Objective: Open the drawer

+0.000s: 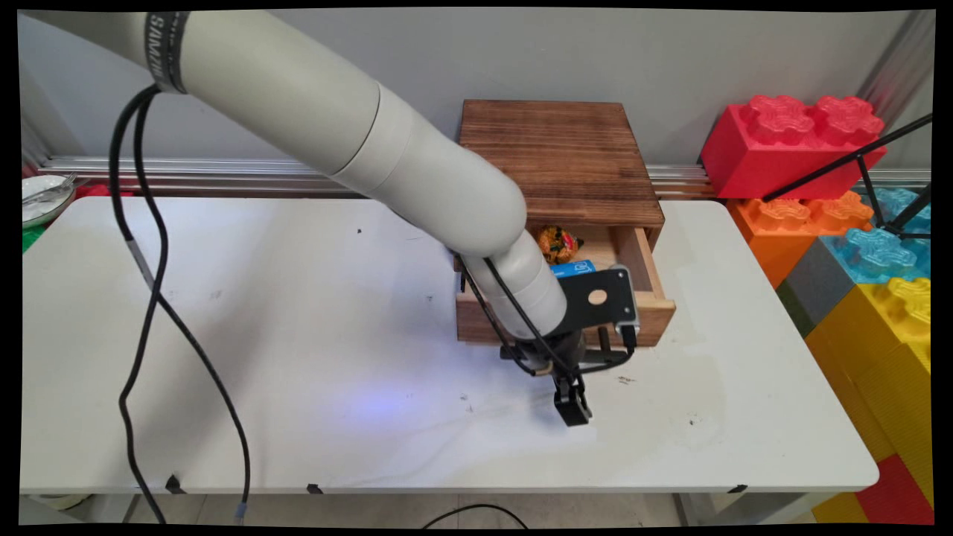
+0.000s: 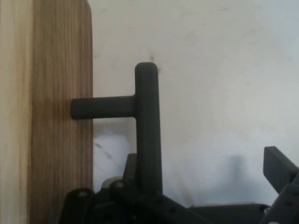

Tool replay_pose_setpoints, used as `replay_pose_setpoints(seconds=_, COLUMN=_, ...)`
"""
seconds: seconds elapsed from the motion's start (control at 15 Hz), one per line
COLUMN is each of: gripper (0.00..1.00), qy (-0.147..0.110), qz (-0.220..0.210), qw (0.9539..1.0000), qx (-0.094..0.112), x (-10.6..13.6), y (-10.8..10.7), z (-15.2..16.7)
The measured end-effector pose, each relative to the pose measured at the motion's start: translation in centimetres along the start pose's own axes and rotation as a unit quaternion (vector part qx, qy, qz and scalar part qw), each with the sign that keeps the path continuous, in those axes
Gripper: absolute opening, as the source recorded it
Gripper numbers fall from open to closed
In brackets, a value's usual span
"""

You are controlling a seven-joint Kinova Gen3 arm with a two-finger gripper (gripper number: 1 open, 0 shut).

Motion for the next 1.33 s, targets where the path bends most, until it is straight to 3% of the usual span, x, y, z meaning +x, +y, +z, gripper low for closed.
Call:
replay_pose_setpoints(seconds=0.8, gripper=1.0, qy=0.005, qz=0.0, qw=0.9996, qx=-0.026, x=0.6, y=6.0, z=-0.4)
replay_pose_setpoints(seconds=1.33, gripper=1.0, qy=0.009, qz=-0.002, qw=0.9994, qx=-0.032, x=0.9, y=8.4, z=-0.7)
